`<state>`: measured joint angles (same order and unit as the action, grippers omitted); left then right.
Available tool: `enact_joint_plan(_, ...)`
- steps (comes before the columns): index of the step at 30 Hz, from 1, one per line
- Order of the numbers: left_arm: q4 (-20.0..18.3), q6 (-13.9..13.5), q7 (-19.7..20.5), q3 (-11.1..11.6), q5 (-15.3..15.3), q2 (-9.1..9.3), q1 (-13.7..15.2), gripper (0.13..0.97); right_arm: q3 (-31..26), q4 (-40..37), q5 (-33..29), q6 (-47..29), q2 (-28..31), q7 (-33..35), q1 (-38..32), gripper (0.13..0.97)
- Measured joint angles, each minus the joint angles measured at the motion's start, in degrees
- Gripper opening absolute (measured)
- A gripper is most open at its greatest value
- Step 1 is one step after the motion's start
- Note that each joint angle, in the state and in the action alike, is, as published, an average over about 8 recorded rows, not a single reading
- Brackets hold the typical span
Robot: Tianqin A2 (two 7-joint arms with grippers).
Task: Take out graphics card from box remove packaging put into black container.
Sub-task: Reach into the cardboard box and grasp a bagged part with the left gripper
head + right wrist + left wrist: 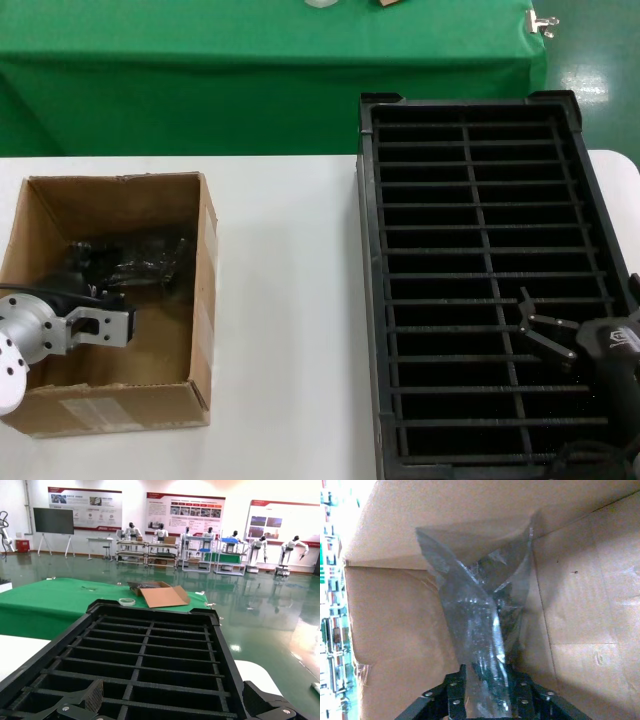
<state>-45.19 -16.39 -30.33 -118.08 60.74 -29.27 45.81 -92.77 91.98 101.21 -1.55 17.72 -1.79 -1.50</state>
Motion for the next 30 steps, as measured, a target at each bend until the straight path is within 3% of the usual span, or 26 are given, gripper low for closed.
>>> enact_joint_plan(4, -1.4, -0.7, 0.9, 0.6, -1.3, -0.31, -0.7, 0.339, 0.0, 0.0, 0.0, 0.0, 0.0, 0.0, 0.0, 0.966)
enact_joint_plan(13, -4.9, -2.7, 4.1, 2.5, -4.9, -1.11, -2.4, 0.209, 0.0, 0.0, 0.0, 0.0, 0.0, 0.0, 0.0, 0.966)
enact_joint_plan(22, -9.4, -5.9, 8.6, 5.1, -9.0, -2.14, -4.8, 0.146, 0.0, 0.0, 0.0, 0.0, 0.0, 0.0, 0.0, 0.966)
enact_joint_plan(30, -13.6, -7.9, 12.2, 7.7, -12.3, -2.94, -7.1, 0.14, 0.0, 0.0, 0.0, 0.0, 0.0, 0.0, 0.0, 0.966)
